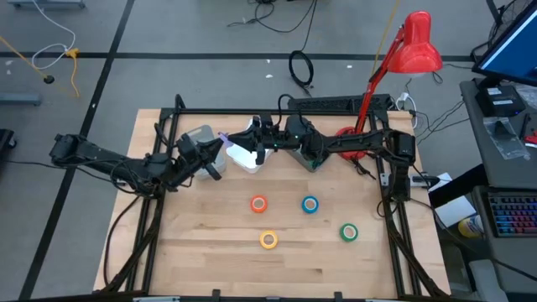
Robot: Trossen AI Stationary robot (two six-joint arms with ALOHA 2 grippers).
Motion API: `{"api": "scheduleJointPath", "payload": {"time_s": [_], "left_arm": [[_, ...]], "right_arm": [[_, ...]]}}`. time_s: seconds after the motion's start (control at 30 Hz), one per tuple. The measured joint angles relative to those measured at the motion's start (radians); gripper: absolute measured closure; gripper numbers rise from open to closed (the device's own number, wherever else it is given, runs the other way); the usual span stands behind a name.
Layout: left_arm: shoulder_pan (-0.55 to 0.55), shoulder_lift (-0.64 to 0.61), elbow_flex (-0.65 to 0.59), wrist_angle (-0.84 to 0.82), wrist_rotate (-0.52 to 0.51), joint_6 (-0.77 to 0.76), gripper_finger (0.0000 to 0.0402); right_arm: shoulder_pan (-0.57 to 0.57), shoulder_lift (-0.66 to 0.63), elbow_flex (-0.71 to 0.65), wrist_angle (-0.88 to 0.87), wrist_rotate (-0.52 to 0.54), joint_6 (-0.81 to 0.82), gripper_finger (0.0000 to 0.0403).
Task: Pick and place Stapler, Stapler remover, tape
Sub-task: Put the purple staple remover into the gray bin
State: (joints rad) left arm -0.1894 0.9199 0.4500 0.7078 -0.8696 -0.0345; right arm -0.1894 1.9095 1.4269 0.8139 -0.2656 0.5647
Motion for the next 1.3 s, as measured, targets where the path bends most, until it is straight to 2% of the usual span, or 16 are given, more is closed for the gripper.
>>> {"api": "scheduleJointPath", "payload": {"time_s": [0.13,0.37,0.57,0.73,0.9,1.17,1.3], "left_arm": [[0.000,0.000,0.000,0.000,0.000,0.000,0.0400],[0.000,0.000,0.000,0.001,-0.033,0.005,0.0401],[0.000,-0.017,0.001,-0.008,-0.143,0.045,0.0401],[0.000,-0.074,0.001,-0.098,-0.229,0.059,0.0401],[0.000,-0.131,0.001,-0.233,-0.278,0.024,0.0401],[0.009,-0.150,0.002,-0.368,-0.291,-0.058,0.0401],[0.044,-0.149,0.051,-0.563,-0.257,-0.184,0.0401]], "right_arm": [[-0.002,0.000,0.000,-0.004,-0.035,-0.006,0.0371],[-0.030,0.001,0.000,0.001,-0.075,0.022,0.0278],[-0.092,-0.024,-0.001,-0.047,-0.164,-0.028,0.0226],[-0.156,-0.064,-0.026,-0.116,-0.213,-0.030,0.0218],[-0.212,-0.148,-0.139,-0.115,-0.292,-0.028,0.0227],[-0.285,-0.409,-0.474,-0.095,-0.312,-0.028,0.0245],[-0.294,-0.575,-0.652,-0.023,-0.304,-0.028,0.0247]]}}
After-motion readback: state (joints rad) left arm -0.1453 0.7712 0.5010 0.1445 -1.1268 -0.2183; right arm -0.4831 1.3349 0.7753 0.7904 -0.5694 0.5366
